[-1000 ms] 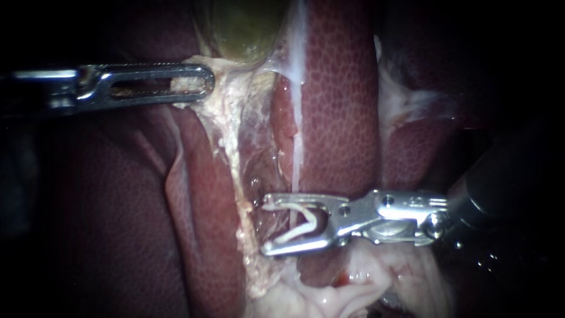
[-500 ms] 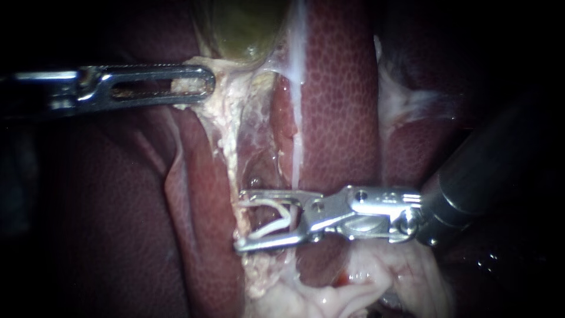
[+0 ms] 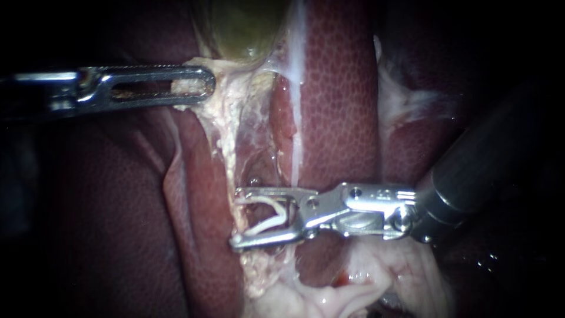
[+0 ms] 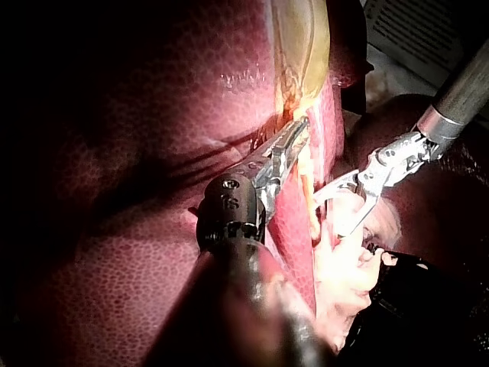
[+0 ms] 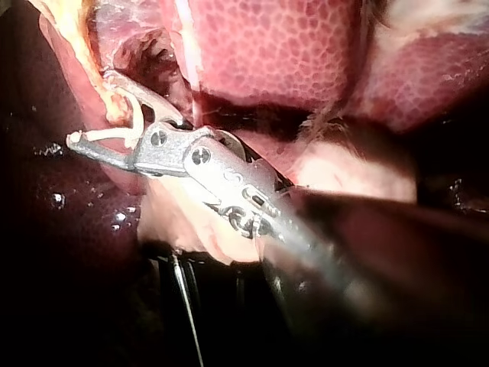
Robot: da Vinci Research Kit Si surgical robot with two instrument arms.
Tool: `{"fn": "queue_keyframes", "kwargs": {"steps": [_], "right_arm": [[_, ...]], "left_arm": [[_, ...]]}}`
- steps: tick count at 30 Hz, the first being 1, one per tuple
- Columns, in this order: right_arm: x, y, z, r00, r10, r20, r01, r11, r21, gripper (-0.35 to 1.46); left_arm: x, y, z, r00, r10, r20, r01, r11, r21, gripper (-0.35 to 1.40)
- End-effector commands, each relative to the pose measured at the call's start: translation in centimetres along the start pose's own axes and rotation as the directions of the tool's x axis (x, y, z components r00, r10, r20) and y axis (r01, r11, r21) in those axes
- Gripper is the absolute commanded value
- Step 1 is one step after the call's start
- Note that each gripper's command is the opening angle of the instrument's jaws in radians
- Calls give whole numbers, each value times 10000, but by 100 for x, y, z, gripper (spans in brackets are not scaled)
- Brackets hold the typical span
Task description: Clipping first clip left tube
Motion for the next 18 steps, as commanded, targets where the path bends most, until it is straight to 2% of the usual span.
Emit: {"fn": "queue_keyframes", "kwargs": {"steps": [1, 18], "right_arm": [[0, 1, 0, 10000, -1, -6, 1, 10000, -2, 60], [7, 5, 10, 10000, 29, -20, -28, 10000, 52, 60]], "left_arm": [[0, 0, 0, 10000, 0, 0, 0, 10000, -1, -35], [0, -2, 0, 10000, -4, 6, 4, 10000, -12, -35]]}}
